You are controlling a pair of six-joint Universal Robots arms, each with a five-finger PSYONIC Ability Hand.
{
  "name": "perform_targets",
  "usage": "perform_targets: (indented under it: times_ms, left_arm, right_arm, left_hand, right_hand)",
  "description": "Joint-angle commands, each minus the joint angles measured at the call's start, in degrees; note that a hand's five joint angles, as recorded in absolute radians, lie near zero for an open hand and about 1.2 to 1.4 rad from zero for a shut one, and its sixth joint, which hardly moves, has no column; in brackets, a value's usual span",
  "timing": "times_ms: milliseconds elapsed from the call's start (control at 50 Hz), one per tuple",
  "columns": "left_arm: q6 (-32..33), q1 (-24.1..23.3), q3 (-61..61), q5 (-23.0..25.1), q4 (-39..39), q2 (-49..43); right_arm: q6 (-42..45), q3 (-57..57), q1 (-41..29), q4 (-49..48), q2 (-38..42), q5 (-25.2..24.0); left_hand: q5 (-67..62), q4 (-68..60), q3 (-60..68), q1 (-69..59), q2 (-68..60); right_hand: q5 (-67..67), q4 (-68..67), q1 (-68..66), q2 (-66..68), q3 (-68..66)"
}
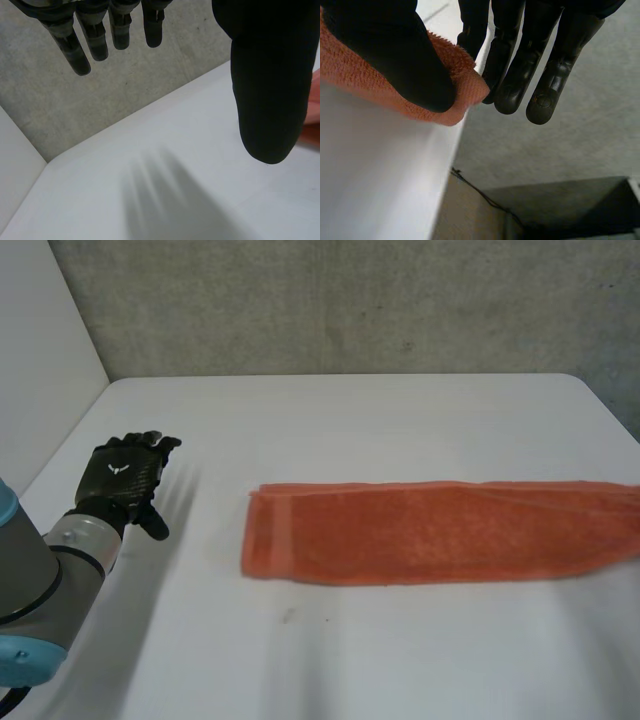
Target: Fold the laundry
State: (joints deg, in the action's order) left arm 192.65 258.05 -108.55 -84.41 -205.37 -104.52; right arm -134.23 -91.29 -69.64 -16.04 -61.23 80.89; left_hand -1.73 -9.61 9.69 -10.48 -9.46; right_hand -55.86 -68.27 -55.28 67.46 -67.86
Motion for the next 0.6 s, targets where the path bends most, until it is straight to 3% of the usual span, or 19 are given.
perform_targets:
  times_ms: [20, 60, 120, 160, 180, 220, 280, 320, 420, 560, 600]
  left_arm:
    - [0.0, 0.0, 0.0, -0.2, 0.1, 0.1]
    - [0.0, 0.0, 0.0, -0.2, 0.1, 0.2]
    - [0.0, 0.0, 0.0, -0.3, 0.1, 0.2]
    - [0.0, -0.1, 0.0, -0.2, 0.1, 0.3]
    - [0.0, 0.0, -0.1, -0.3, 0.1, 0.3]
    - [0.0, 0.0, -0.2, -0.3, 0.1, 0.3]
    - [0.0, -0.1, -0.3, -0.3, 0.1, 0.3]
    - [0.0, -0.2, -0.4, -0.3, 0.1, 0.3]
    - [0.1, -0.9, -0.6, -0.4, 0.1, 0.3]
    - [0.1, -1.5, -0.7, -0.4, 0.1, 0.2]
    - [0.1, -1.8, -0.7, -0.3, 0.1, 0.2]
  right_arm:
    - [-3.2, 0.9, -6.5, 0.2, -5.0, 0.0]
    - [-6.1, 1.6, -14.8, 0.1, -8.1, -0.6]
    - [-7.1, 2.2, -19.3, -0.3, -8.6, -0.8]
    - [-8.1, 4.7, -29.1, -0.4, -8.7, -1.3]
    - [-8.1, 4.7, -29.2, -0.4, -8.7, -1.3]
    - [-8.1, 8.0, -38.7, -0.4, -7.1, -3.4]
    - [-7.9, 9.7, -43.1, -0.5, -5.0, -5.0]
    - [-8.2, 13.6, -50.8, -0.1, 0.1, -8.4]
    - [-8.1, 16.4, -58.5, -0.1, 7.9, -12.6]
    - [-7.5, 17.7, -62.7, -0.3, 14.5, -12.4]
    - [-8.1, 18.3, -62.6, 0.0, 14.3, -10.8]
  left_hand:
    - [1.7, -0.4, 0.3, 0.5, -0.5]
    - [1.7, -0.4, 0.3, 0.5, -0.5]
    - [1.7, -0.4, 0.3, 0.5, -0.5]
    - [1.7, -0.4, 0.3, 0.5, -0.5]
    - [1.7, -0.4, 0.3, 0.5, -0.5]
    - [1.7, -0.4, 0.3, 0.5, -0.5]
    - [1.7, -0.4, 0.3, 0.5, -0.5]
    - [1.7, -0.4, 0.3, 0.5, -0.5]
    - [1.7, -0.4, 0.3, 0.5, -0.5]
    - [1.7, -0.4, 0.3, 0.5, -0.5]
    - [1.7, -0.4, 0.3, 0.5, -0.5]
  right_hand:
    - [-14.1, -11.7, -24.7, 12.5, -12.1]
    - [-14.1, -11.7, -24.7, 12.5, -12.1]
    - [-14.1, -11.7, -24.7, 12.5, -12.1]
    - [-14.1, -11.7, -24.7, 12.5, -12.1]
    - [-14.1, -11.7, -24.7, 12.5, -12.1]
    - [-14.1, -11.7, -24.7, 12.5, -12.1]
    - [-14.1, -11.7, -24.7, 12.5, -12.1]
    - [-14.1, -11.7, -24.7, 12.5, -12.1]
    - [-14.1, -11.7, -24.7, 12.5, -12.1]
    - [-10.8, -8.4, -21.4, 9.2, -8.8]
    - [47.1, 49.5, 36.5, -48.7, 49.1]
